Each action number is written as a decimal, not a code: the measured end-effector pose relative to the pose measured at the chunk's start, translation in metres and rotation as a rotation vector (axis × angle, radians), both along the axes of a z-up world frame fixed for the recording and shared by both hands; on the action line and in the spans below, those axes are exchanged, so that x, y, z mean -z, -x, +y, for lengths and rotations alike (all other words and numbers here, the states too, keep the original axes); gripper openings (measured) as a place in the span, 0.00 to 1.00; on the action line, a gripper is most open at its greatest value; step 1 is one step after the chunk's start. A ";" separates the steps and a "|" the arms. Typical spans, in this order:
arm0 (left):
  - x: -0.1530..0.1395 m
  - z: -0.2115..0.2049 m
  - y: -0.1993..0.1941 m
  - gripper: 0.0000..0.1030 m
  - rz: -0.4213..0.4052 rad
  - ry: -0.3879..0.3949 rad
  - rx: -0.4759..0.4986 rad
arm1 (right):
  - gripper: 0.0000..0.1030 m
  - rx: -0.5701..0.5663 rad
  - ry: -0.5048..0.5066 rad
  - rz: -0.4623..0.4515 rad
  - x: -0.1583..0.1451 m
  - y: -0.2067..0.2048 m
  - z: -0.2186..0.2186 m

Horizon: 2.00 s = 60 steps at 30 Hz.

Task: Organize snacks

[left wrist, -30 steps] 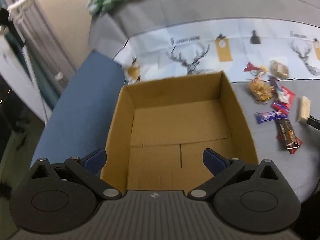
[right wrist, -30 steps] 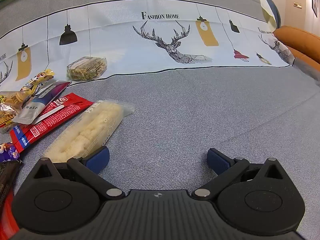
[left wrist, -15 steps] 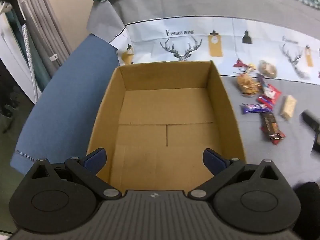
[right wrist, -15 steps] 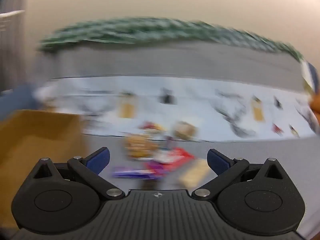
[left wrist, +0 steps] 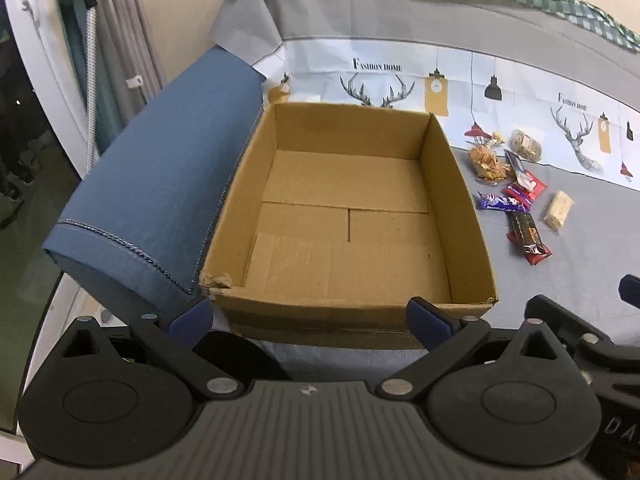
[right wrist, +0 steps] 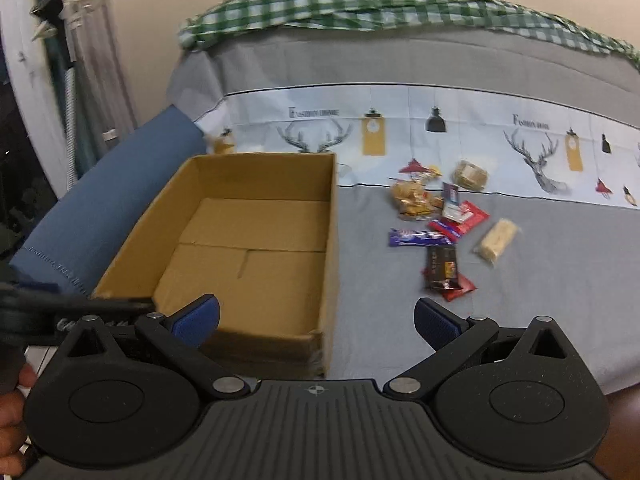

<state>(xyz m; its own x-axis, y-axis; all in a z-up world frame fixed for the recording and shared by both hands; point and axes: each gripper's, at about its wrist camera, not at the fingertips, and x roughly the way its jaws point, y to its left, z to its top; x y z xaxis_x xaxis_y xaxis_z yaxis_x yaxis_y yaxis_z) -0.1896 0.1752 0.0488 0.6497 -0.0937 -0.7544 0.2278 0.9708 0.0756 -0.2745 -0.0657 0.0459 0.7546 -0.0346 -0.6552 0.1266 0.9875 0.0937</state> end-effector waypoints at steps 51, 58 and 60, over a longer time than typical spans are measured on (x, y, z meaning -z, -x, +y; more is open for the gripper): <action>-0.032 -0.063 0.078 1.00 -0.001 -0.096 -0.111 | 0.99 -0.072 -0.006 -0.037 -0.008 0.027 0.022; -0.032 -0.062 0.078 1.00 0.000 -0.096 -0.111 | 0.99 -0.072 -0.006 -0.036 -0.009 0.026 0.022; -0.032 -0.063 0.079 1.00 -0.002 -0.097 -0.113 | 0.99 -0.072 -0.007 -0.037 -0.009 0.026 0.022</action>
<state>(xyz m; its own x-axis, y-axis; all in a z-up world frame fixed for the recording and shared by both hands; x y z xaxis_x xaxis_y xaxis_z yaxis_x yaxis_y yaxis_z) -0.2683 0.1117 0.0808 0.6534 0.0532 -0.7551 0.1176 0.9783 0.1707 -0.3008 -0.0432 0.0546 0.7786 0.0248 -0.6271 0.0518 0.9933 0.1036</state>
